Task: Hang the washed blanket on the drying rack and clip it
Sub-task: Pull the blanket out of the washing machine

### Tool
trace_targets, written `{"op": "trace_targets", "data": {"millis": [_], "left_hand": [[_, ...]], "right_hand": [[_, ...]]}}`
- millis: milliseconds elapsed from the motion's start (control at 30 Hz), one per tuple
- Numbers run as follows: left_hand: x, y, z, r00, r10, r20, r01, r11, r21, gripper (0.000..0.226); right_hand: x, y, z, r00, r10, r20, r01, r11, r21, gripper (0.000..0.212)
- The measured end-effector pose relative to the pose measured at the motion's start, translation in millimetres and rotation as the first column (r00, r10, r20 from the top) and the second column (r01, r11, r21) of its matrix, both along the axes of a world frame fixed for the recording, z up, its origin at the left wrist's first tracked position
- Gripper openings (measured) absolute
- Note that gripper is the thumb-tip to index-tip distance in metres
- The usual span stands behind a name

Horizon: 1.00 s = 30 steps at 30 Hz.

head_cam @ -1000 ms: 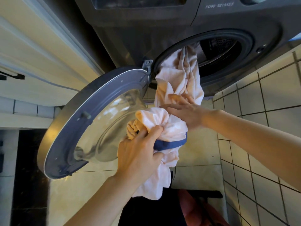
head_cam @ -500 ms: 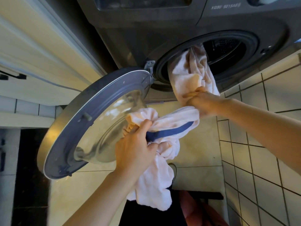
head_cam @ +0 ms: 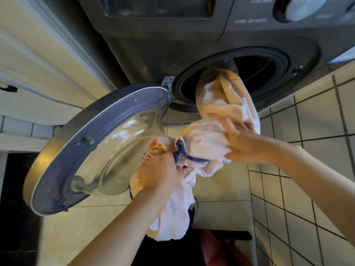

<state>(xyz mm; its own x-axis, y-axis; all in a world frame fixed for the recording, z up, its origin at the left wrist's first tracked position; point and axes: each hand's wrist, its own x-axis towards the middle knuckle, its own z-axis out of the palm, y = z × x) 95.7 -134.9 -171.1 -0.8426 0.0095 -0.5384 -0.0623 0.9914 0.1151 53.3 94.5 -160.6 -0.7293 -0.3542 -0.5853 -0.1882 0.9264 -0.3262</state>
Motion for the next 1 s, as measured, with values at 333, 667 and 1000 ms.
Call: {"op": "trace_targets", "data": {"millis": [333,667,1000], "left_hand": [[18,-22,-8,1.0,0.007,0.016,-0.009,0.995,0.104,0.038],[16,2,-10,0.991,0.13,0.044,-0.136,0.972,0.193,0.051],[4,-16,2,0.69,0.316,0.651,-0.716,0.437,0.545,0.031]], "right_hand": [[38,-1,-9,0.918,0.367,-0.148,-0.309,0.899,0.309,0.056],[59,-66,-14,0.912,-0.006,-0.41,0.017,1.0,0.023,0.056],[69,-94,-10,0.811,-0.574,-0.113,0.393,0.677,-0.622,0.054]]}}
